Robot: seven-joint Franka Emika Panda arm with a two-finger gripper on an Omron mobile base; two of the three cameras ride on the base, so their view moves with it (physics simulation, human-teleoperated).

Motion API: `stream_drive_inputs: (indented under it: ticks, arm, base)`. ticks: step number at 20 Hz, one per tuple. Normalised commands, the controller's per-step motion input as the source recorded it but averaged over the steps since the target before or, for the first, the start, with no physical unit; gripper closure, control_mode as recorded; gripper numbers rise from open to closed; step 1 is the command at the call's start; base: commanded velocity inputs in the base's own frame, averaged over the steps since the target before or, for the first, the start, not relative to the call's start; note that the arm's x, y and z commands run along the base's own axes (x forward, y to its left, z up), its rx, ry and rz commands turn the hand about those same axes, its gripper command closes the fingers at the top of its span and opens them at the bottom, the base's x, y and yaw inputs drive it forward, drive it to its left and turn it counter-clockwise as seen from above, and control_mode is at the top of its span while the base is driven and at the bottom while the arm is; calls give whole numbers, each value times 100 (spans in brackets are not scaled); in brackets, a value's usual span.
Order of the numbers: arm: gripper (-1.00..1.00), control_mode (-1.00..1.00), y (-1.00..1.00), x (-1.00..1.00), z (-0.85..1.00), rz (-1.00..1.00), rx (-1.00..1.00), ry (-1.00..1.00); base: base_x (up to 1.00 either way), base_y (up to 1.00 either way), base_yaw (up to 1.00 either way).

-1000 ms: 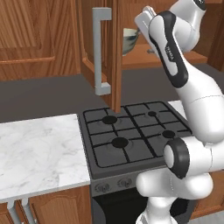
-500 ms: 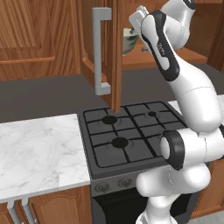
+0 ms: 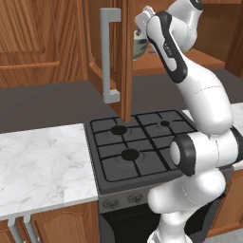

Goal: Pick up the bowls from the cabinet and place each bowl in front of a stool on the dining counter.

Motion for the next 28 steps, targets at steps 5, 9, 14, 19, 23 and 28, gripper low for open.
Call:
stream_drive_inputs:
  ticks: [5,9,14,19,23,28]
  arm:
    - [-100,-100,6,25,0,0,0,0]
    - [-100,-100,3,20,0,0,0,0]
    - [-100,-100,6,20,0,0,0,1]
    - [-100,-100,6,15,-1,0,0,4]
    - [-100,-100,6,15,-8,0,0,3]
    - [-100,-100,7,12,-11,0,0,3]
  base:
    - [0,0,0]
    - [0,0,0]
    - [0,0,0]
    - [0,0,0]
    - [0,0,0]
    - [0,0,0]
